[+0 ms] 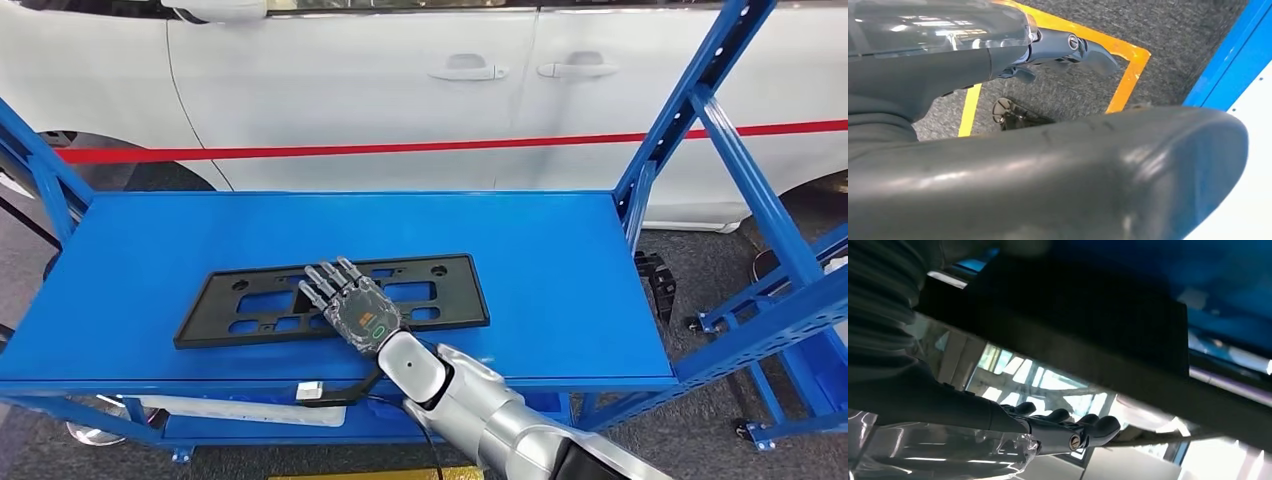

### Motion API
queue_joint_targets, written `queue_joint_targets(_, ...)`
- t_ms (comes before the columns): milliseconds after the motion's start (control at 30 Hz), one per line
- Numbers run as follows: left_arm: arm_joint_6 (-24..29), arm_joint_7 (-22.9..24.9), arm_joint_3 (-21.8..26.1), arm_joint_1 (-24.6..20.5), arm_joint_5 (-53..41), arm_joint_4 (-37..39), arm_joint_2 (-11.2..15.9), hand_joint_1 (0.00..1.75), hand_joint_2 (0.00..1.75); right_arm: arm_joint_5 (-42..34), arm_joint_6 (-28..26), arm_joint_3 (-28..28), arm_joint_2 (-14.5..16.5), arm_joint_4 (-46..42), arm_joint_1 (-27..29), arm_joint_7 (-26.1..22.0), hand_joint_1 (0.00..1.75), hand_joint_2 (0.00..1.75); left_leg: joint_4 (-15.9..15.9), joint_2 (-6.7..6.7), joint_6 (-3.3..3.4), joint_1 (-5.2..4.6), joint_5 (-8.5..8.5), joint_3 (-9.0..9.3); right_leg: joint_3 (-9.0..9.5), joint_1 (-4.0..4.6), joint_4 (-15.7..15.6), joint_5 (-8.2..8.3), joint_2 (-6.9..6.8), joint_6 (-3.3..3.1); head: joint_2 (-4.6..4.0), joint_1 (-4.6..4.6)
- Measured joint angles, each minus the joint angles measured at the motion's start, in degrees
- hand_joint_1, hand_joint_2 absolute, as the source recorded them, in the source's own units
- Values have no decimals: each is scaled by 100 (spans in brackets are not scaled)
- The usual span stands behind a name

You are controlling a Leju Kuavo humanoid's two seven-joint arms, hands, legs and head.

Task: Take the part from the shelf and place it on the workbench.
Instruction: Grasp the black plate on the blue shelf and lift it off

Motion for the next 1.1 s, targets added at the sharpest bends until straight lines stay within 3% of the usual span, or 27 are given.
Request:
queue_joint_targets(67,-20,-1,8,-5,-4,0,2,0,0,13,129,0,-16,108,-20,7,168,175,1,3,27,-8,-1,-7,-367,-10,757,-343,-1,20,1,2)
queue_joint_targets(100,-32,-1,14,-4,-6,0,4,0,0,15,188,0,-29,158,-22,4,169,175,4,2,30,-10,-3,-6,-505,-15,1032,-412,-1,23,1,3)
queue_joint_targets(133,-45,-2,22,-3,-7,0,7,0,0,15,234,0,-41,201,-25,-3,171,175,8,0,31,-12,-7,-3,-549,-18,1106,-372,-2,20,1,2)
queue_joint_targets(167,-59,-5,31,-3,-8,0,8,0,0,15,264,0,-52,233,-32,-16,171,175,12,-3,29,-13,-13,6,-477,-19,944,-222,-2,7,1,3)
queue_joint_targets(233,-83,-13,43,-5,-10,0,8,0,0,15,291,0,-62,277,-51,-35,173,175,25,-10,9,-22,-32,26,-98,-8,163,170,-1,-46,1,3)
queue_joint_targets(300,-121,-23,45,-9,-14,0,7,0,0,15,304,0,-64,310,-65,-37,173,175,43,-17,-34,-45,-49,24,174,10,-416,357,-2,-85,1,0)
queue_joint_targets(400,-212,-54,51,-13,-25,0,11,0,0,15,317,0,-70,339,-83,-42,171,175,39,-16,-126,-47,-56,19,211,22,-534,373,3,-123,1,-1)
queue_joint_targets(467,-291,-92,53,-14,-32,0,11,0,0,12,312,-2,-74,353,-99,-47,171,175,189,-13,-186,-38,-179,-34,240,-6,-586,399,-7,-173,1,-4)
queue_joint_targets(567,-435,-268,56,-9,-42,0,14,0,0,11,297,-7,-82,382,-106,-56,170,175,1199,-9,-261,-24,-700,-486,245,-25,-604,412,-24,-211,1,-8)
queue_joint_targets(600,-476,-350,58,-4,-45,0,16,0,0,10,286,-9,-86,391,-104,-63,169,175,1526,-9,-279,-19,-807,-639,243,-24,-599,412,-26,-212,1,-8)
queue_joint_targets(633,-508,-419,59,1,-54,0,20,0,0,5,270,-15,-93,397,-103,-79,169,175,1666,-8,-292,-12,-803,-709,243,-25,-593,409,-25,-211,1,-8)
queue_joint_targets(667,-525,-459,60,5,-74,0,26,0,0,-7,250,-27,-99,399,-103,-101,169,175,1559,-6,-299,-2,-679,-663,247,-28,-585,404,-24,-206,1,-8)
queue_joint_targets(767,-492,-463,60,0,-152,0,47,0,0,-156,154,-111,-111,396,-105,-211,169,175,452,-3,-298,22,-148,-147,249,-29,-537,368,-12,-155,1,-8)
queue_joint_targets(833,-441,-433,60,-4,-180,0,50,0,0,-379,53,-213,-120,386,-105,-376,169,175,103,-11,-237,9,-81,4,221,-7,-511,363,-1,-101,1,-3)
queue_joint_targets(900,-445,-438,67,2,-176,0,50,0,0,-786,-61,-376,-129,332,-95,-722,169,175,90,-15,-147,-1,-73,-4,204,2,-515,375,4,-47,1,2)
queue_joint_targets(967,-526,-473,96,4,-132,0,49,0,0,-1441,-136,-647,-141,177,-73,-1285,169,175,64,-7,-64,11,-47,0,156,-11,-392,270,0,6,1,2)
queue_joint_targets(1000,-579,-484,116,1,-109,0,47,0,0,-1826,-145,-818,-150,56,-54,-1613,169,175,50,-2,-25,19,-36,2,61,-14,-173,127,-2,27,1,2)
queue_joint_targets(1100,-704,-487,179,8,-73,0,46,0,0,-3156,-55,-1400,-222,-541,81,-2649,169,175,51,4,27,8,-37,-2,-447,-22,925,-375,-5,49,1,3)
